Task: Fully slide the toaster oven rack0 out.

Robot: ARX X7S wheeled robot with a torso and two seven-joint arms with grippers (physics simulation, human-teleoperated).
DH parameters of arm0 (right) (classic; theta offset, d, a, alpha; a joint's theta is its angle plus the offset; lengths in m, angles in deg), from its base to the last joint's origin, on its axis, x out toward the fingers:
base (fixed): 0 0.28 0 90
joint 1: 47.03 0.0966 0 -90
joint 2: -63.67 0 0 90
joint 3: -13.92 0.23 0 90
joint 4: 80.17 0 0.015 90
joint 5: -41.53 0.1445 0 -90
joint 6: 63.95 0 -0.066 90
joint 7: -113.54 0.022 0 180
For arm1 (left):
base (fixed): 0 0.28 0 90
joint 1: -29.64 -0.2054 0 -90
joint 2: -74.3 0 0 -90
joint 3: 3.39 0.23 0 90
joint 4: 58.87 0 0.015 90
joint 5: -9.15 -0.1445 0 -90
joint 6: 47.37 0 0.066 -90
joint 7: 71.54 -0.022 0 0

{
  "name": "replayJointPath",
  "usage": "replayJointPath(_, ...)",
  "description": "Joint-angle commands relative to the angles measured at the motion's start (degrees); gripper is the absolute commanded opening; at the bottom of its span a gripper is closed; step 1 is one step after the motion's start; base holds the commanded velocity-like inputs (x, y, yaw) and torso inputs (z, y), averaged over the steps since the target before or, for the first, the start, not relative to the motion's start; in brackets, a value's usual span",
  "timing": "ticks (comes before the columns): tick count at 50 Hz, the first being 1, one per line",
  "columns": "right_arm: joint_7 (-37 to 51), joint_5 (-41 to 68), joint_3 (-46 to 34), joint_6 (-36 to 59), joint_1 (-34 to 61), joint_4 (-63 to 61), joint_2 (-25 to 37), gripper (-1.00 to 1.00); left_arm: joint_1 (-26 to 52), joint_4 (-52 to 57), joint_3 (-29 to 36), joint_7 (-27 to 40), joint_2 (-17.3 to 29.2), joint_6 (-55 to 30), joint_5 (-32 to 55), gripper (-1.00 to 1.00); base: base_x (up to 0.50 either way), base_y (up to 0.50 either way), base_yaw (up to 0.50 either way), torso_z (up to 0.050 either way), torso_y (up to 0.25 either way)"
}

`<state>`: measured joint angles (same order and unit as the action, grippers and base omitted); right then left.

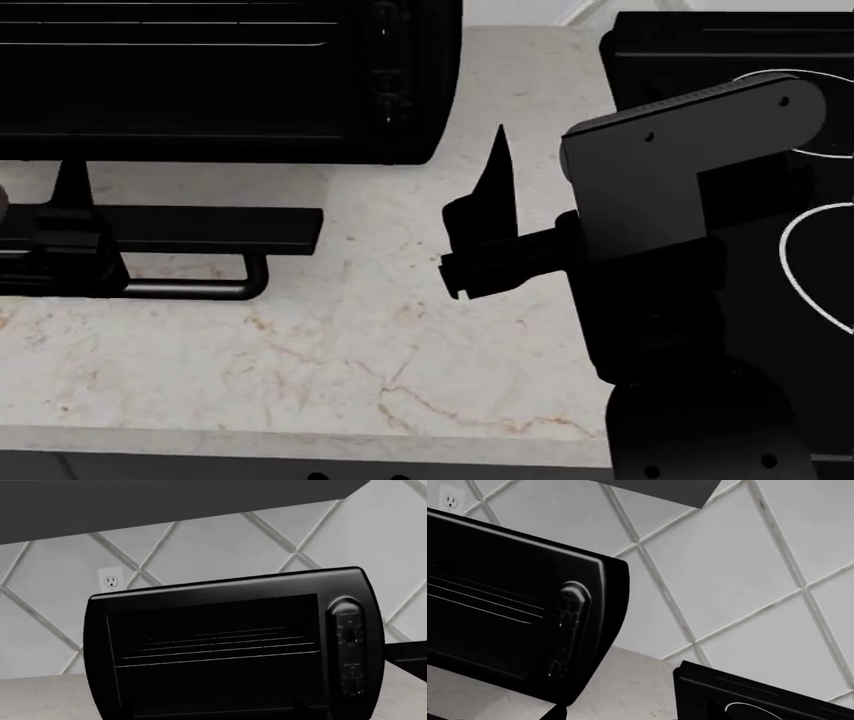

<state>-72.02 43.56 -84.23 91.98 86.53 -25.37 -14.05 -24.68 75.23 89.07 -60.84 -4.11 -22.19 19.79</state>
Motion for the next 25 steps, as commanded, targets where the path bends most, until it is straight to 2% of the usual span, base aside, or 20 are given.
replayJointPath(1, 0.50, -0.14, -0.05, -0.10, 0.21, -0.06, 0.62, 1.00, 0.32, 0.46, -0.17, 0.26, 0.25, -0.44, 0.40, 1.00, 0.45, 0.20, 0.00, 0.000, 0.000)
replayJointPath(16, 0.54, -0.29, 2.19, 2.31, 1.20, -1.40, 2.85, 1.00, 0.29, 0.01, -0.30, 0.48, 0.81, -0.03, 0.71, 1.00, 0.45, 0.19, 0.00, 0.000, 0.001)
replayJointPath(25, 0.53, 0.18, 2.66, 1.94, 0.86, -1.51, 2.57, 1.00, -0.36, -0.91, 0.57, 0.72, 1.13, 1.01, 0.56, 1.00, 0.38, 0.02, 0.00, 0.000, 0.000)
